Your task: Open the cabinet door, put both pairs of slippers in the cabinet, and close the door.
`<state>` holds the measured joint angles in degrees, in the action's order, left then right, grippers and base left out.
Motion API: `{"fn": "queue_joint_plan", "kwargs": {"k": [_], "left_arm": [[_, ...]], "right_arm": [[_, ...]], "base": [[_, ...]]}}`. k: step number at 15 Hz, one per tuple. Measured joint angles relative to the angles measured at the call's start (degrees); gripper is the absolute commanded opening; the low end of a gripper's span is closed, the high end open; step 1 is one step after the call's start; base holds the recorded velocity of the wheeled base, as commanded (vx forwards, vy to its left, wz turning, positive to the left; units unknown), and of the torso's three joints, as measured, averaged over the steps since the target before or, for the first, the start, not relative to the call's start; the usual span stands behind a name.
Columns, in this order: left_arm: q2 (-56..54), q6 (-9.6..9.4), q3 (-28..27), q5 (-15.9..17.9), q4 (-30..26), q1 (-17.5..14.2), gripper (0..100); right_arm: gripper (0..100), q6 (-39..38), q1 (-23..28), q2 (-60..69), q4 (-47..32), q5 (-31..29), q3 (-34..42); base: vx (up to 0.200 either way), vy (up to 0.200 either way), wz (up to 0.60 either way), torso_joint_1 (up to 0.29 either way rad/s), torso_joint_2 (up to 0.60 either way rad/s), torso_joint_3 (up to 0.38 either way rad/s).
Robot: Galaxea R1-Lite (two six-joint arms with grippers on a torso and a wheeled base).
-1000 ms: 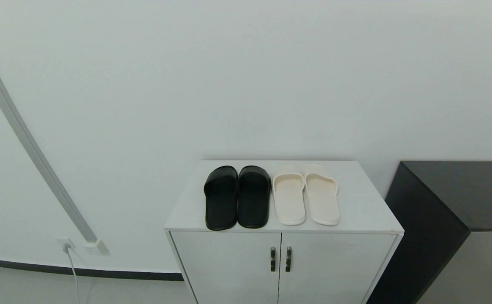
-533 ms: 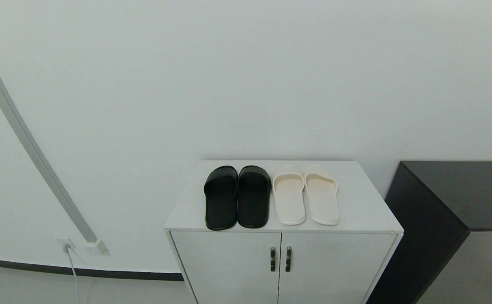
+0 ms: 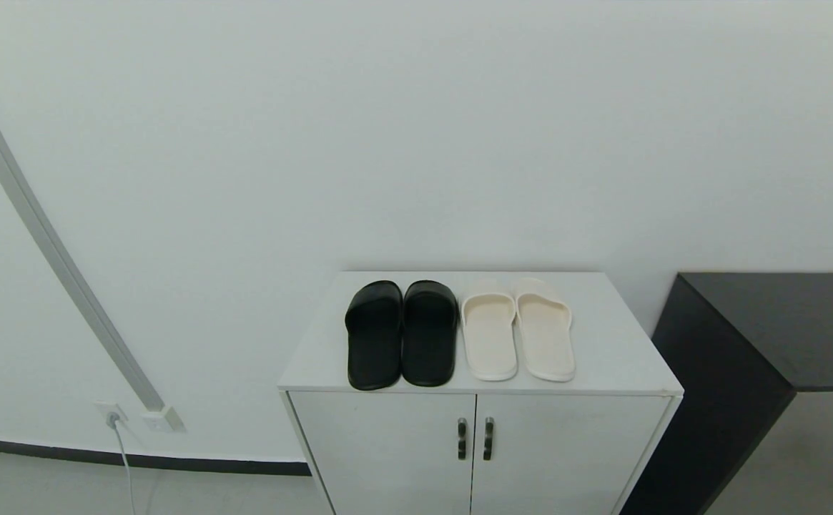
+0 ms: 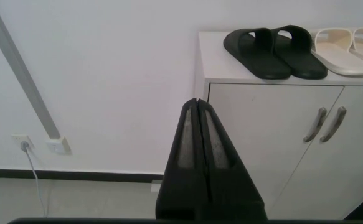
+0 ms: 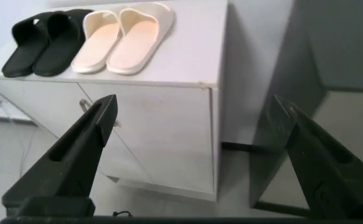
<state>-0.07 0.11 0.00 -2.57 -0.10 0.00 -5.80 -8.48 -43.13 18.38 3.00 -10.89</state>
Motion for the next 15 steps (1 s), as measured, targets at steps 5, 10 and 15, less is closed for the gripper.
{"fn": "queue_joint_plan", "kwargs": {"k": [5,10,15], "left_arm": [[0.00,-0.04,0.00,0.48,0.00,0.00,0],[0.00,-0.11,0.00,0.66,0.02,0.00,0],[0.00,-0.11,0.00,0.66,0.00,0.00,0]], "right_arm": [[100,-2.78,-13.81,-21.66,17.93,-9.02,-2.36],[100,-8.70,-29.09,-37.99,22.70,-20.98,-11.57],[100,-10.14,-34.43,-51.22,22.86,-28.72,-22.65]], "base": [[0.000,0.000,0.00,0.000,0.00,0.000],[0.000,0.000,0.00,0.000,0.00,0.000],[0.000,0.000,0.00,0.000,0.00,0.000]]}}
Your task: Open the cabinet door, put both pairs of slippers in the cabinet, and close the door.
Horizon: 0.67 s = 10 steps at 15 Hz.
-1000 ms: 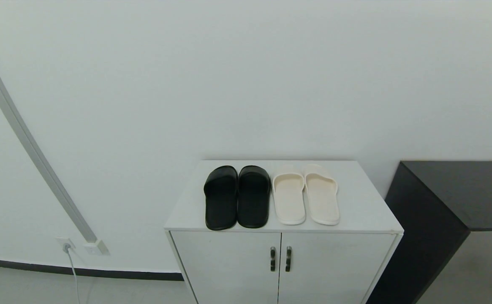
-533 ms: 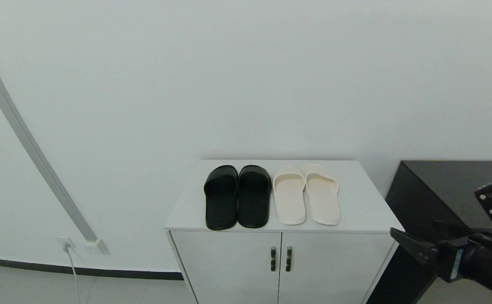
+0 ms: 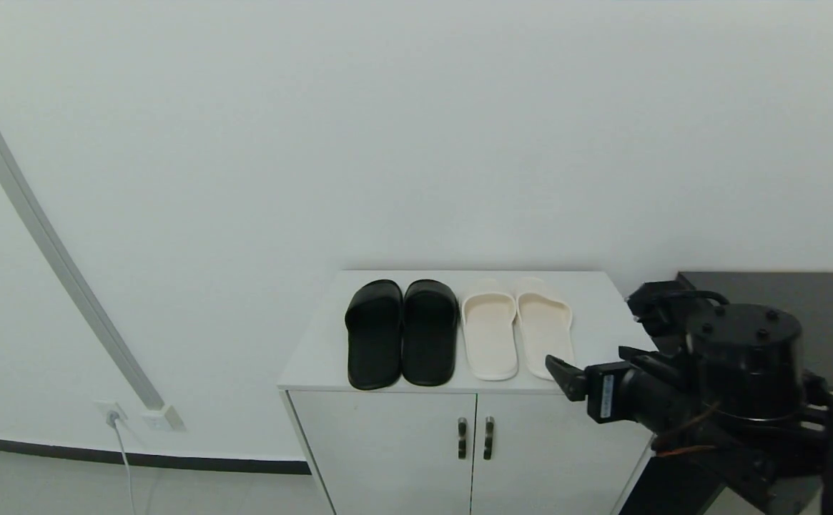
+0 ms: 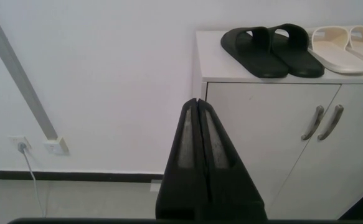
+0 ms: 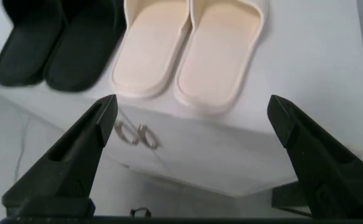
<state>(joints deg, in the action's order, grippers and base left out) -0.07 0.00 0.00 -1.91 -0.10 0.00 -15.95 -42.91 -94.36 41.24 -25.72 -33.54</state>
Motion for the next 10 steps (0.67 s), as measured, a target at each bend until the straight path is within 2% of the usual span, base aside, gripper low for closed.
{"fn": "queue_joint_plan", "kwargs": {"k": [4,10], "left_arm": [[0.00,0.05,0.00,0.00,0.00,0.00,0],[0.00,0.10,0.00,-0.02,0.00,0.00,0]], "right_arm": [[100,-1.56,-0.13,-11.26,0.00,-6.51,-11.86],[100,-0.80,3.55,-23.59,-0.93,-8.59,-25.53]], "base": [[0.000,0.000,0.00,0.000,0.00,0.000],[0.000,0.000,0.00,0.000,0.00,0.000]]}}
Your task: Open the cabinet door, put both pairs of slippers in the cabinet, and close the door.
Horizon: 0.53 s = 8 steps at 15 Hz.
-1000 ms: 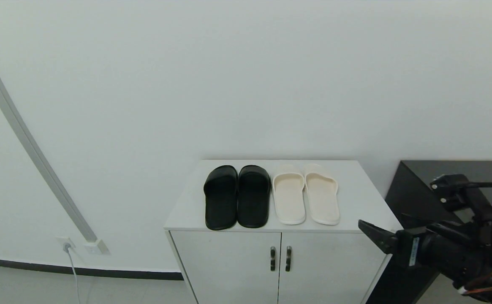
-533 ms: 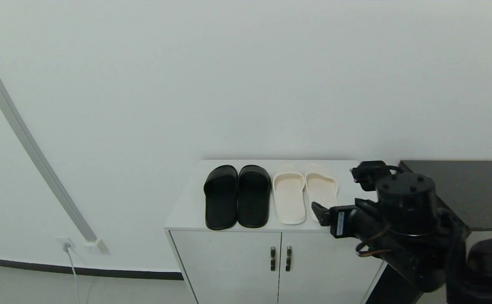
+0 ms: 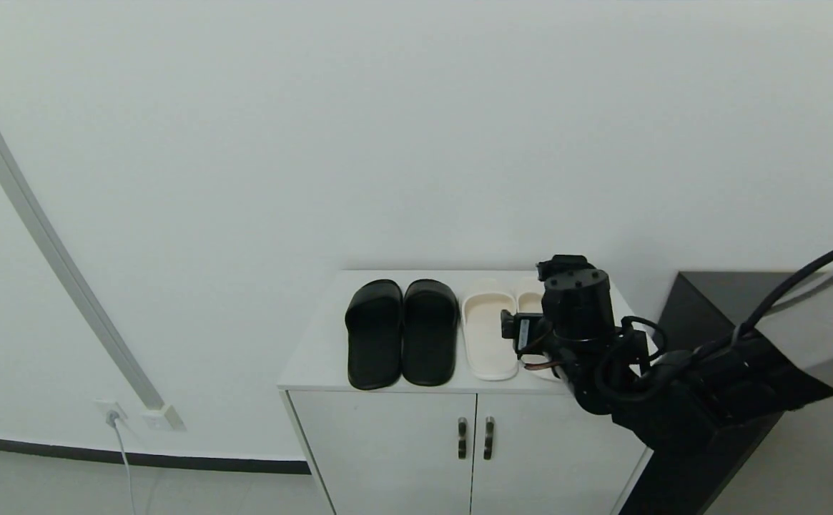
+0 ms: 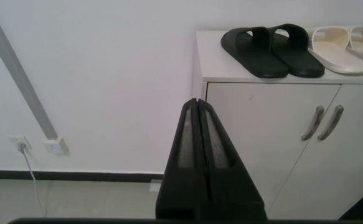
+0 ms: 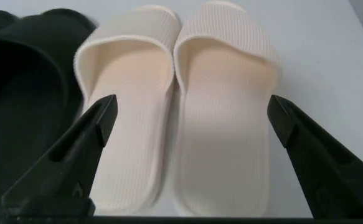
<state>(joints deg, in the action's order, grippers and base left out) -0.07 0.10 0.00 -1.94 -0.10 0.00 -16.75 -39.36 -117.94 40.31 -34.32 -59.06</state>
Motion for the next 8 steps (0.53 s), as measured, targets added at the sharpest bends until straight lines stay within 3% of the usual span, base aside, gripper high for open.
{"fn": "queue_joint_plan", "kwargs": {"k": [8], "left_arm": [[0.00,0.06,0.00,-0.06,0.00,0.00,0]], "right_arm": [[100,3.04,2.46,-9.90,-0.30,0.16,-9.98]], "base": [[0.000,0.000,0.00,0.000,0.00,0.000]]}}
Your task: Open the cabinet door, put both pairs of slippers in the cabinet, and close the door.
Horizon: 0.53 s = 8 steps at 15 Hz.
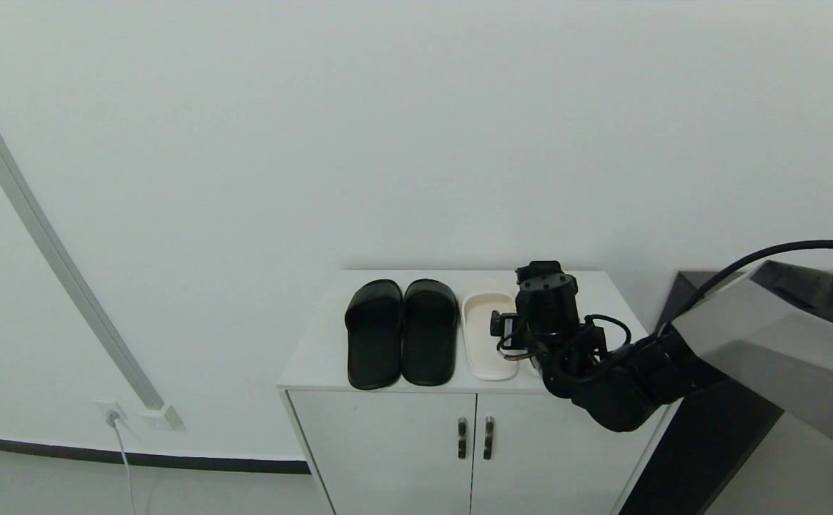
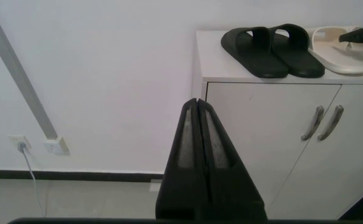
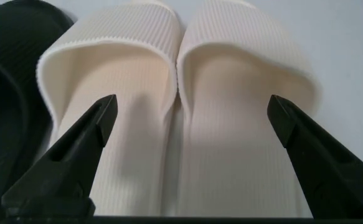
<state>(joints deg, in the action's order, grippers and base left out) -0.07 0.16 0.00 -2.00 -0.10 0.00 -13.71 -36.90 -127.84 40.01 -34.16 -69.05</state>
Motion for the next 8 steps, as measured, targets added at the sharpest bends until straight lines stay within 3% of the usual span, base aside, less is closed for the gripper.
{"fn": "queue_joint_plan", "kwargs": {"k": [8], "left_arm": [[0.00,0.09,0.00,0.00,0.00,0.00,0]], "right_arm": [[100,3.27,2.34,-8.84,-3.89,1.23,-14.67]], "base": [[0.000,0.000,0.00,0.000,0.00,0.000]]}}
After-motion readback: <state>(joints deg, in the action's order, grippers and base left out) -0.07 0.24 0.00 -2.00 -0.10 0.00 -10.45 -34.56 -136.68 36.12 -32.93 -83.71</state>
